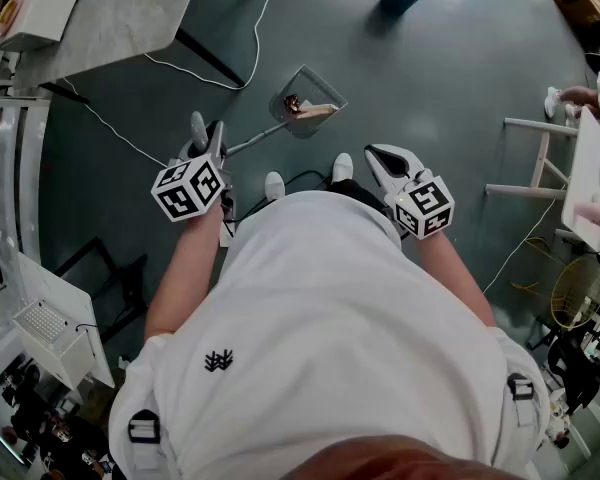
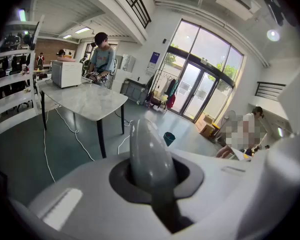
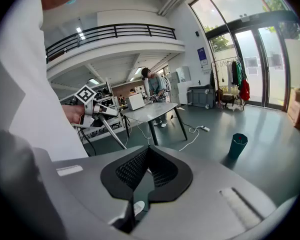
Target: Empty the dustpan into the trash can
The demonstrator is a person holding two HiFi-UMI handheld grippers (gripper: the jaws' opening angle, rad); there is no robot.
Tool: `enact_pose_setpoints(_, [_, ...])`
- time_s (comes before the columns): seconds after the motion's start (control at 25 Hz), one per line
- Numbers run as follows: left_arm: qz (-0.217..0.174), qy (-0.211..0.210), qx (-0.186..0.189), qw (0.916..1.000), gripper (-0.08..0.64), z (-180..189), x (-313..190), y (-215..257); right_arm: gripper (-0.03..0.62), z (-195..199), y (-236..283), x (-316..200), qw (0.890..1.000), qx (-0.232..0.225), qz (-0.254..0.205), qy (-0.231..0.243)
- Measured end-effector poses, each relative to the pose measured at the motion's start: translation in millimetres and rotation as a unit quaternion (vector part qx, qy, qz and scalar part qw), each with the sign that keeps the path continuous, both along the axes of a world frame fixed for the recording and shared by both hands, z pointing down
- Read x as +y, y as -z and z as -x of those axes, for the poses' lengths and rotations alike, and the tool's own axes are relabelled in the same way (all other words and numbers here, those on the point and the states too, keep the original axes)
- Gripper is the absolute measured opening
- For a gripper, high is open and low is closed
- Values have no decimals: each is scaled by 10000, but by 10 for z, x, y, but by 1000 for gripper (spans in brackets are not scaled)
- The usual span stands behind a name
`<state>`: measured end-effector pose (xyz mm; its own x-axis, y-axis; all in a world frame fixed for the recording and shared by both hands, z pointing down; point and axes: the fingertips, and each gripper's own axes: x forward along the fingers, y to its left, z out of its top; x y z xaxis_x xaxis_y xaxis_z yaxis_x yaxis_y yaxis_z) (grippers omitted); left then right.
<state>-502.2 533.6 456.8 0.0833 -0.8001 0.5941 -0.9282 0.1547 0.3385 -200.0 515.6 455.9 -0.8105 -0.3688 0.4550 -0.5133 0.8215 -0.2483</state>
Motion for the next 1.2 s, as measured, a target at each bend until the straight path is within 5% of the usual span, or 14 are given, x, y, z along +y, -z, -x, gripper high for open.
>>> enact_pose_setpoints(0.32, [-39, 149, -21, 9999, 83, -673, -629, 100, 0, -867, 58, -680, 9997, 36, -223, -90])
enact_pose_setpoints(1.2, [-88, -22, 3, 10000, 83, -1753, -2422, -2, 58, -2036, -242, -1814, 9972, -77, 19, -747])
